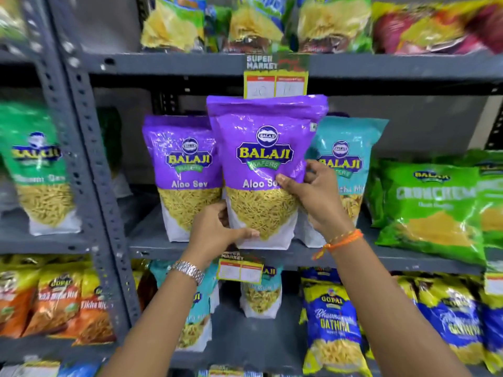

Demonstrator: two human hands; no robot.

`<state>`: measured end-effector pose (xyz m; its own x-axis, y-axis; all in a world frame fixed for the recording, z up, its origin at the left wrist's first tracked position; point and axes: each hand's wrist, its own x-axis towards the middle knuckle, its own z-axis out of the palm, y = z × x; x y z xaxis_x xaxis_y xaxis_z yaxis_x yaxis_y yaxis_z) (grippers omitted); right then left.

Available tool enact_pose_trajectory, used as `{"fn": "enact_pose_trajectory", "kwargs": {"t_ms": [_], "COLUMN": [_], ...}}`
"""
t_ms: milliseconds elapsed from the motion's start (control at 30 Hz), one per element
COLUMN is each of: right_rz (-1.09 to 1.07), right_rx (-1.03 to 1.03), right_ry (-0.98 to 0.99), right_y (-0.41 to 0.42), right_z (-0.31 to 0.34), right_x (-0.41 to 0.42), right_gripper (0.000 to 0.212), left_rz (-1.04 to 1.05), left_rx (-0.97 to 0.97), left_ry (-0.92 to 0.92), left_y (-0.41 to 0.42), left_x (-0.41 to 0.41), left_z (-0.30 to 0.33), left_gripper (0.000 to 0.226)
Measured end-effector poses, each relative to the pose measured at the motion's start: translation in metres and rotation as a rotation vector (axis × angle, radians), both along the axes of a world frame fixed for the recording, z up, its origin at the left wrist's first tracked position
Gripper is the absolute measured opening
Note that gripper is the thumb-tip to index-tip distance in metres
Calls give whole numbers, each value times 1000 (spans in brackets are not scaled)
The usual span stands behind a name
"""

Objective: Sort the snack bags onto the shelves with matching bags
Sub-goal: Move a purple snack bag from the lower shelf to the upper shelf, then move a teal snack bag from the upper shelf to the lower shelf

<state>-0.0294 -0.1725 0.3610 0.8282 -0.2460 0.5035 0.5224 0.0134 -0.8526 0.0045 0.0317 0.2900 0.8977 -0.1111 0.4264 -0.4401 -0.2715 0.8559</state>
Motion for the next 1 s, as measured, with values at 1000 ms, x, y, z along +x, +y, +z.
{"fn": "enact_pose_trajectory", "kwargs": {"t_ms": [1000], "right_rz": [-271], "right_rx": [-433], "right_ry": [84], "right_y": [13], "right_z": [-45], "right_x": [2], "right_gripper": [45], "left_rz": [168], "left_rx": [55], "left_ry": [-37], "left_y": [-20], "left_x": [21], "left_z": [-31], "left_gripper": [60]}}
